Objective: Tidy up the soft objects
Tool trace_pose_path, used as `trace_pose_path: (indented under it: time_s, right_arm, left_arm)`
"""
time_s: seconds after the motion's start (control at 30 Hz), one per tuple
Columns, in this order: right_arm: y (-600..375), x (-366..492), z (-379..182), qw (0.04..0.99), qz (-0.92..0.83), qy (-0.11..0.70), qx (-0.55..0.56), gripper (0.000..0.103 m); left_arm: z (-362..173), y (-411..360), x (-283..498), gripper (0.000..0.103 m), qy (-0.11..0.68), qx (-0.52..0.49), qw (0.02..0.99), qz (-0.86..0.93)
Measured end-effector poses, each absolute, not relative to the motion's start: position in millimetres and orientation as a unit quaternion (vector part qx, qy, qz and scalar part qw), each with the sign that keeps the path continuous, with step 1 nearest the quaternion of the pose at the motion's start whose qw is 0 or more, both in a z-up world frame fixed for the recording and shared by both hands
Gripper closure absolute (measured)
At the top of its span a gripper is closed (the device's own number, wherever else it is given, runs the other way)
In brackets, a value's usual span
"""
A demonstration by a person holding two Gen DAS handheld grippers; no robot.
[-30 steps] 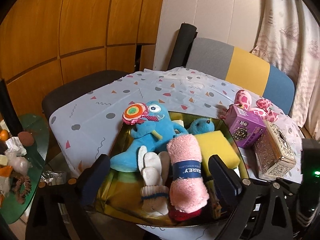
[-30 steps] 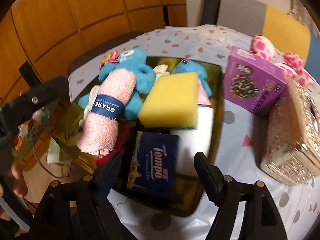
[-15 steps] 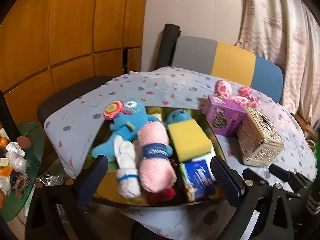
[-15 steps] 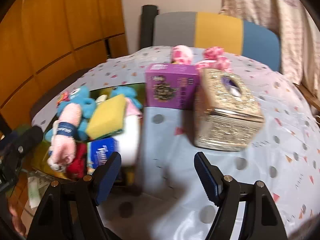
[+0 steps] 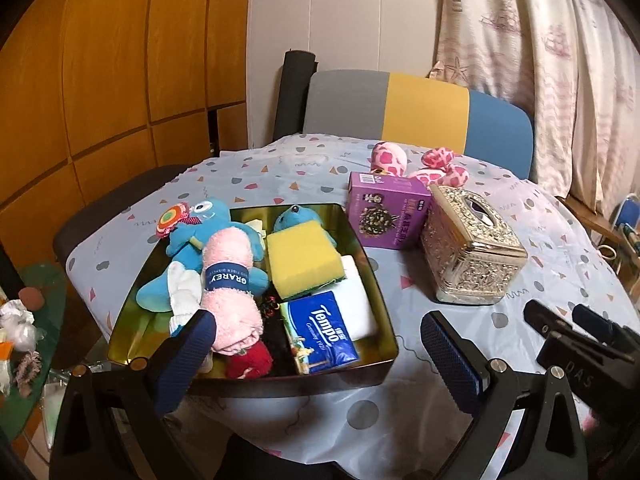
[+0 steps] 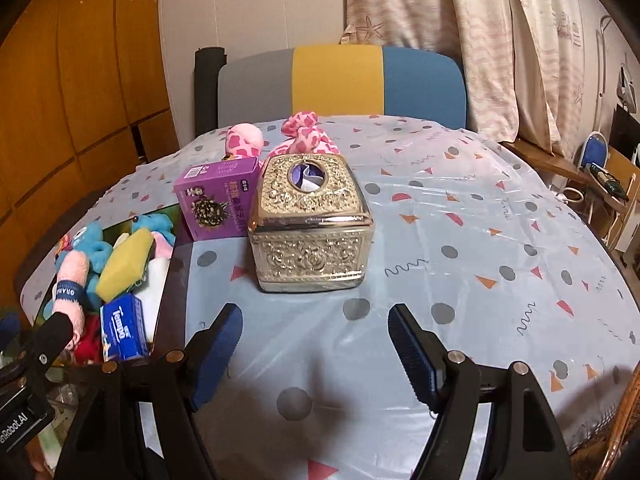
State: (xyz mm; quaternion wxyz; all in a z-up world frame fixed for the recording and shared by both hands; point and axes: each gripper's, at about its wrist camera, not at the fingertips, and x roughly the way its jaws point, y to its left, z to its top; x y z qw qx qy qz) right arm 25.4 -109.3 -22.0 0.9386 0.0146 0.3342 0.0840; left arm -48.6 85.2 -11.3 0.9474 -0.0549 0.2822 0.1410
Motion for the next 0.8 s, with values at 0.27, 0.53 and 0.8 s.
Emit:
trace_pose_path:
  time_s: [0.27, 0.53, 0.8]
  right_arm:
    - [-92, 14, -22, 0.937, 0.113, 0.33, -0.001, 0.026]
    - [-86, 13, -23, 0.936, 0.115, 0.334, -0.007, 0.026]
    - [-82, 13, -25, 0.934, 0.116, 0.337, -0.012, 0.026]
  left_arm:
    - [-7, 90, -54, 0.0, 0.278, -0.065, 0.946, 0.155]
    - [-10, 95, -54, 0.0, 0.284, -0.073, 0.944, 0.154]
    - [-13, 98, -52, 0.0, 0.289, -0.077, 0.941, 0.155]
